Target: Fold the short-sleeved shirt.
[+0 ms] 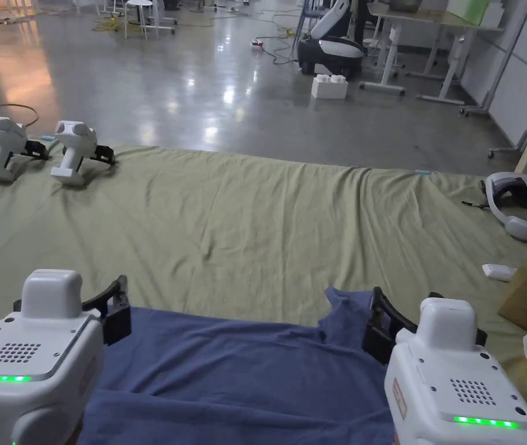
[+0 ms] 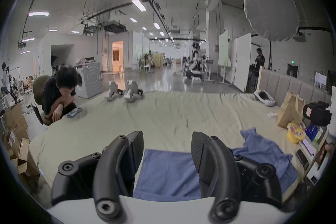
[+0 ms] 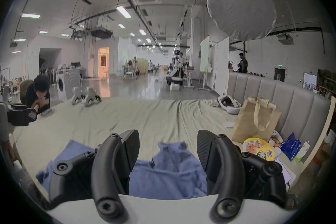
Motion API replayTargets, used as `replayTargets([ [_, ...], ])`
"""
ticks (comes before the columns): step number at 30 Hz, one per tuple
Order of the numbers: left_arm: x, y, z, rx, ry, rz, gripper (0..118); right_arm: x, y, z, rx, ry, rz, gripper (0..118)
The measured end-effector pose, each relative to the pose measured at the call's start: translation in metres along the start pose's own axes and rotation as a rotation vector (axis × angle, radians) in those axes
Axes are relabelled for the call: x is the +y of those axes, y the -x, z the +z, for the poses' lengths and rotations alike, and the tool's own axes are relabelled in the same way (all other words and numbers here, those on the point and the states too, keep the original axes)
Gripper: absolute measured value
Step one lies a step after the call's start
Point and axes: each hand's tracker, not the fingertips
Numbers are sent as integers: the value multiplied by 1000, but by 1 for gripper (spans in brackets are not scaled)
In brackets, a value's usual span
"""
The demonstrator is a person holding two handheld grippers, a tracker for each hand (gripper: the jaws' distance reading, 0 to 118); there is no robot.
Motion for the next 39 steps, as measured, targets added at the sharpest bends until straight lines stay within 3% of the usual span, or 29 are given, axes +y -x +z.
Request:
replayTargets([
  [1, 2, -3, 0, -7, -13, 3, 61, 2, 3, -1, 3, -16, -12, 64],
  [2, 4, -6, 1, -14, -29, 4, 53, 3, 6, -3, -2, -25, -14, 48],
  [3, 5, -7, 1, -16, -46, 0, 37, 4, 9, -2, -14, -48, -18, 21],
  [4, 6, -10, 2, -7, -61, -13, 21, 5, 11, -2, -32, -69, -16, 9],
  [5, 7, -14, 3, 13, -76, -34, 19, 6, 14, 1, -72, -103, -18, 9],
  [7, 7, -14, 6, -47, -105, -29, 7, 7, 13, 4, -7, -124, -56, 9],
  [9, 7, -18, 10, -22, -115, -38, 3, 7, 18, 4, -22, -118, -14, 9],
  [16, 3, -8, 2, -6, -95, -38, 1, 5, 20, -1, -17, -124, -3, 9],
  [22, -24, 30, -43, -14, 96, 74, 2, -5, 17, -14, -21, -85, -3, 8],
  [34, -52, 82, -230, -81, 652, 89, 2, -45, 14, -56, -11, 65, 35, 9],
  [37, -62, 85, -264, -60, 733, 93, 5, -53, 9, -66, -21, 101, 50, 9],
  [38, -64, 87, -272, -62, 754, 107, 14, -55, 7, -67, -20, 112, 50, 9],
  [39, -68, 89, -278, -79, 784, 124, 30, -58, 4, -70, -18, 127, 48, 9],
])
